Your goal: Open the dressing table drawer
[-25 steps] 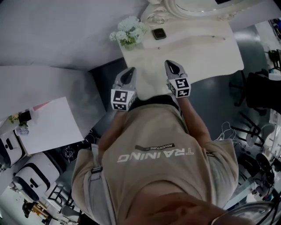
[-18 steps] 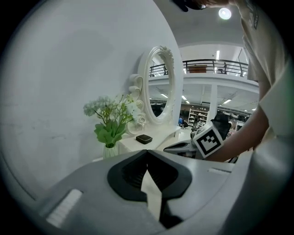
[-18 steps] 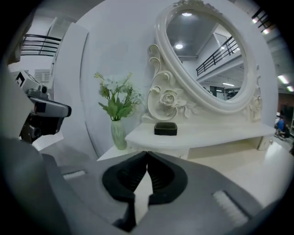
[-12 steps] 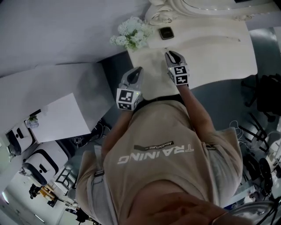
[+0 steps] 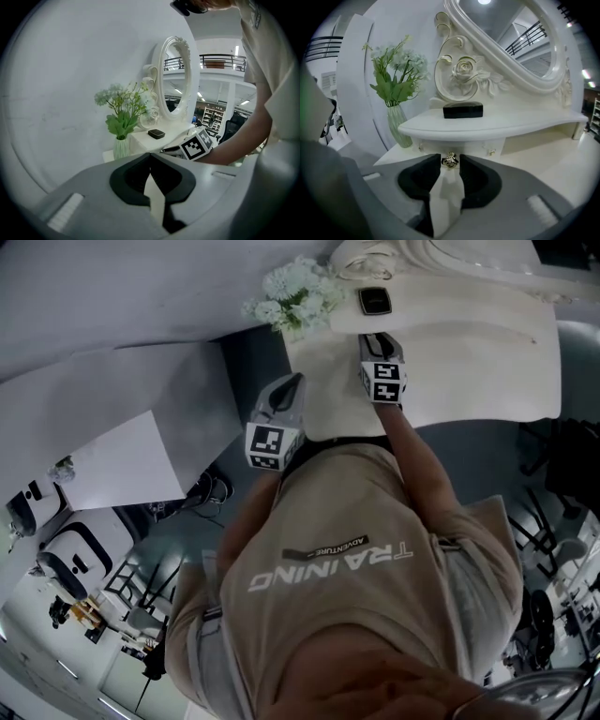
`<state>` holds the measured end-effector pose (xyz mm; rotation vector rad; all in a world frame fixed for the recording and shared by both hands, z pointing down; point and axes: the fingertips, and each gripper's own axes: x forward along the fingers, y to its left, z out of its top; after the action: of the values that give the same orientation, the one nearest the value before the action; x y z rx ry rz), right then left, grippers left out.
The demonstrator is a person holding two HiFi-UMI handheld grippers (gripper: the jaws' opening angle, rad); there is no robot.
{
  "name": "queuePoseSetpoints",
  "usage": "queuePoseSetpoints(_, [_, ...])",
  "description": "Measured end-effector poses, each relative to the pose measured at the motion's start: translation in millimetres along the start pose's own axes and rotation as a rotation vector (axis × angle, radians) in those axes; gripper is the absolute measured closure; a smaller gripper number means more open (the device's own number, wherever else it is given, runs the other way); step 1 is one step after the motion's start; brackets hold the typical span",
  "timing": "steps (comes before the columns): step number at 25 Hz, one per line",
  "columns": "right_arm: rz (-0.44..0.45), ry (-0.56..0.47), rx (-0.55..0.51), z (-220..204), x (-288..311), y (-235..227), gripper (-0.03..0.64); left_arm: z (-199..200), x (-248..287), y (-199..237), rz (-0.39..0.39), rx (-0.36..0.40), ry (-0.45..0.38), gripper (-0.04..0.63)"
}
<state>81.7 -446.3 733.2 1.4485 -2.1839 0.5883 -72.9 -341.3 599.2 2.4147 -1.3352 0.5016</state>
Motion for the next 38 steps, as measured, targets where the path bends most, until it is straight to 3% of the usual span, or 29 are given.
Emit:
queuePoseSetpoints(5, [-0.026,0.002,-0.003,-4.7,-0.2,-1.2,0.512,-2.3,-10.4,8.2,0.038,-0.012,-0.022,0.588])
queuePoseSetpoints(17, [-0.033,0.033,-0.021,-21.6,-20.7,5.0,0.512,-11.0,-27.5,10.0,0.026,-0.029,-0.049,0.588])
queuePoseSetpoints(38, [-0.033,0.046,-0.083,-47.5,-53.6,14.1,0.511,-8.1,-52.3,-15.3,-0.011,0.027,-0.087,0.588])
